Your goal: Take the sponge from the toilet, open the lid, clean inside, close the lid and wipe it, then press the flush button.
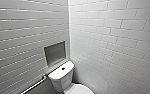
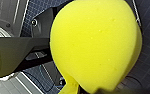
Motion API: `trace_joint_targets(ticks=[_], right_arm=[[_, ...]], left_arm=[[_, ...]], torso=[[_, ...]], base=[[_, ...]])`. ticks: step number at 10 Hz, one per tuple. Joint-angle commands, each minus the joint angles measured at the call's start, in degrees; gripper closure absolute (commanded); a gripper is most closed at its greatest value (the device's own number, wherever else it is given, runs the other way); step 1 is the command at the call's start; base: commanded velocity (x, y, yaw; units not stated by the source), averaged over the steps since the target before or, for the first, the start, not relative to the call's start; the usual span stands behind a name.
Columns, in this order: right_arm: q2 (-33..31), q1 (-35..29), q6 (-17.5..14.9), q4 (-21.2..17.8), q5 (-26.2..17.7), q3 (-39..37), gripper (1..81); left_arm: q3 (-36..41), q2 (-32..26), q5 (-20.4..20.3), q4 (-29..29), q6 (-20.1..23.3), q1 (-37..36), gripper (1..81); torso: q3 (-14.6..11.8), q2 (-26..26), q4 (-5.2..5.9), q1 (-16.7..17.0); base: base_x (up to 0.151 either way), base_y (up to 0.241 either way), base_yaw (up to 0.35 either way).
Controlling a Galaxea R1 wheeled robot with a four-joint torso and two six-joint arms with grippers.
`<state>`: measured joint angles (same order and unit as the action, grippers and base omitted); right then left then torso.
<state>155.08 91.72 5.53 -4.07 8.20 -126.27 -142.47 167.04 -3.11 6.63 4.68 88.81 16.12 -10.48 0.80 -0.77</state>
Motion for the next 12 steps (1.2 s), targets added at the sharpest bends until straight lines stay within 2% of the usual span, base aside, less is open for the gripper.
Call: trace_joint_targets(ticks=[1,12], right_arm=[[-0.44,-1.05,-0.26,-0.15,-2.32,1.04,81.1],[-0.18,-0.09,-0.26,-0.15,-2.22,0.42,81.1]], left_arm=[[0.70,-0.21,2.59,0.05,0.50,-1.22,1.0],[0.97,-0.29,2.41,0.14,0.50,-1.22,1.0]], torso=[[0.00,0.00,0.00,0.00],[0.00,0.00,0.00,0.00]], base=[[0.000,0.000,0.000],[0.000,0.000,0.000]])
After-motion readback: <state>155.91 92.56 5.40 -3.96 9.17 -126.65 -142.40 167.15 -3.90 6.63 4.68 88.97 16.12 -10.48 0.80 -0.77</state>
